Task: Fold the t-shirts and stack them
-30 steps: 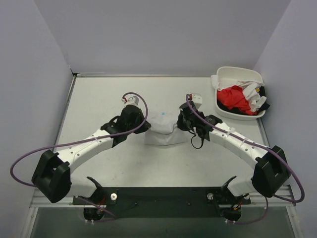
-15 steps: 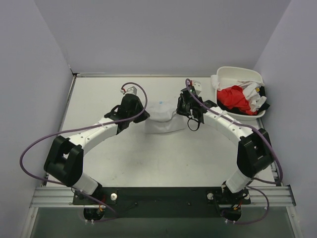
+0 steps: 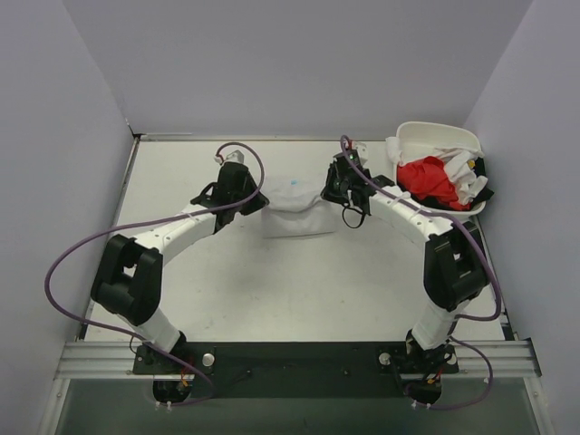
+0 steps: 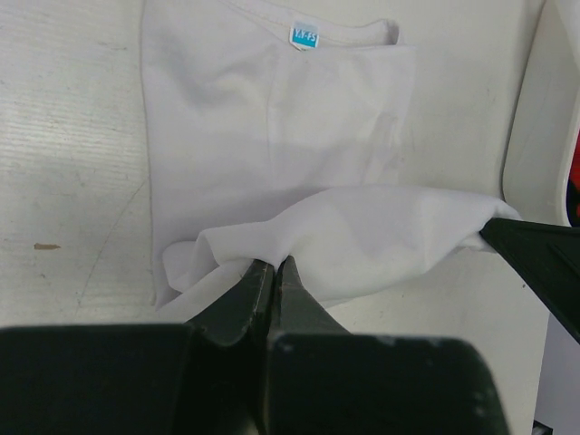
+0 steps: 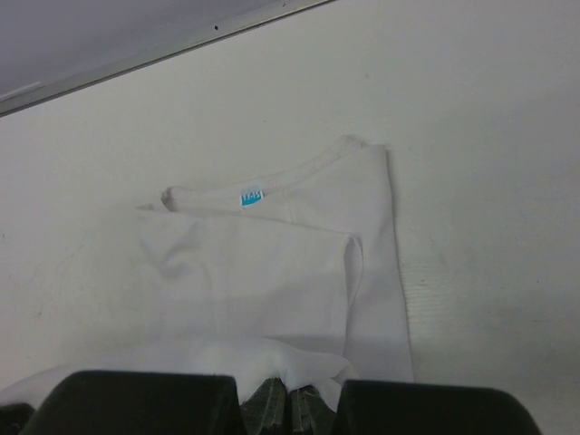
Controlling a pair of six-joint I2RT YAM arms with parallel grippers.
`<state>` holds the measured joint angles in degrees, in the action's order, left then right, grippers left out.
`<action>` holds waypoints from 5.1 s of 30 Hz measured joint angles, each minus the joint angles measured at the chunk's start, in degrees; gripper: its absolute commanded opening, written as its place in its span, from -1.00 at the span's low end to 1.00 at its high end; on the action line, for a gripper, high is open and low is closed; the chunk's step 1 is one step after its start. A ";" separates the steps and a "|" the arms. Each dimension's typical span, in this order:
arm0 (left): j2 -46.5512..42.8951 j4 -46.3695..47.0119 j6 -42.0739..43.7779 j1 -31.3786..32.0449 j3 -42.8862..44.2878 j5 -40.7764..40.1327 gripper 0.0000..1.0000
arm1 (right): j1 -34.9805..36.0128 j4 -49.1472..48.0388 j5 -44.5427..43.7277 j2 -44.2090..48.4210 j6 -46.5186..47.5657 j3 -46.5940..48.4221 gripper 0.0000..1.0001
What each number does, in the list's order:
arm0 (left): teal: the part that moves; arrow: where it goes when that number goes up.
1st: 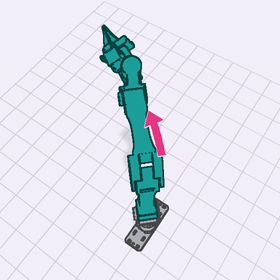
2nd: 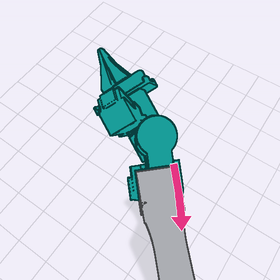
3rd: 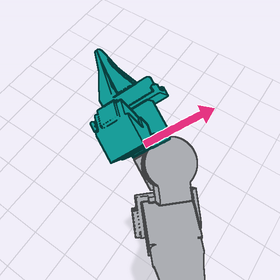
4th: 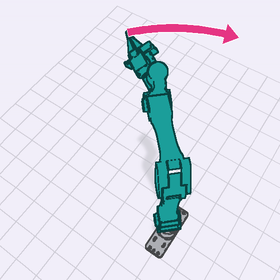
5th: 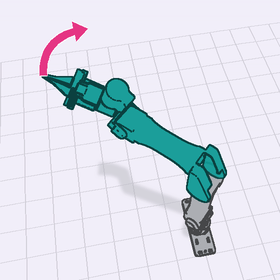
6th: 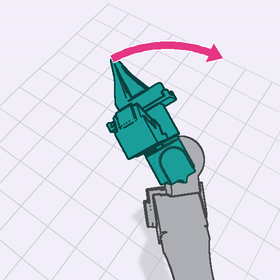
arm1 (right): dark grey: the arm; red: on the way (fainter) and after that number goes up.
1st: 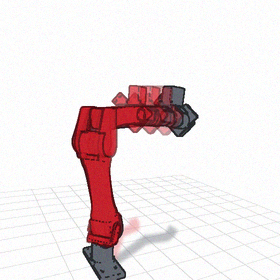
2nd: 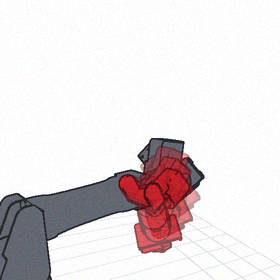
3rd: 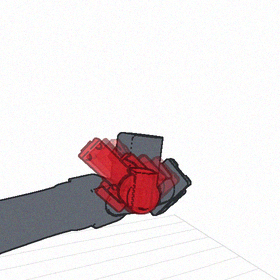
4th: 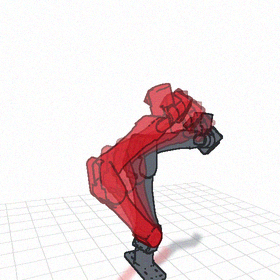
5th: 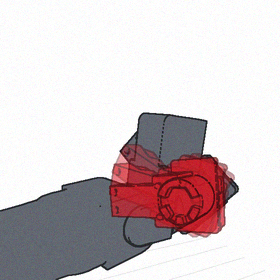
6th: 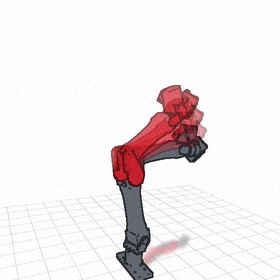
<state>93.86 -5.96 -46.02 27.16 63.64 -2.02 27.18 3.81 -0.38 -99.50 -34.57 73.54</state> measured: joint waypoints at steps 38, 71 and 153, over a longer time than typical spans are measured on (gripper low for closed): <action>-50.07 -17.90 -14.99 33.14 -30.75 -14.32 -1.00 | 41.03 20.02 -25.51 51.84 -10.93 -33.40 -1.00; -3.82 7.96 -2.56 9.16 -12.55 -1.05 -1.00 | 3.30 -4.20 -5.90 13.05 5.11 -22.45 -1.00; 16.85 85.74 -16.96 12.81 -41.07 22.10 0.95 | -4.22 -16.41 43.32 1.53 -23.30 -13.81 1.00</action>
<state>110.72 79.79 -62.98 39.97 22.57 20.08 22.96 -12.60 42.94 -97.97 -57.87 59.72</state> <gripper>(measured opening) 0.974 0.998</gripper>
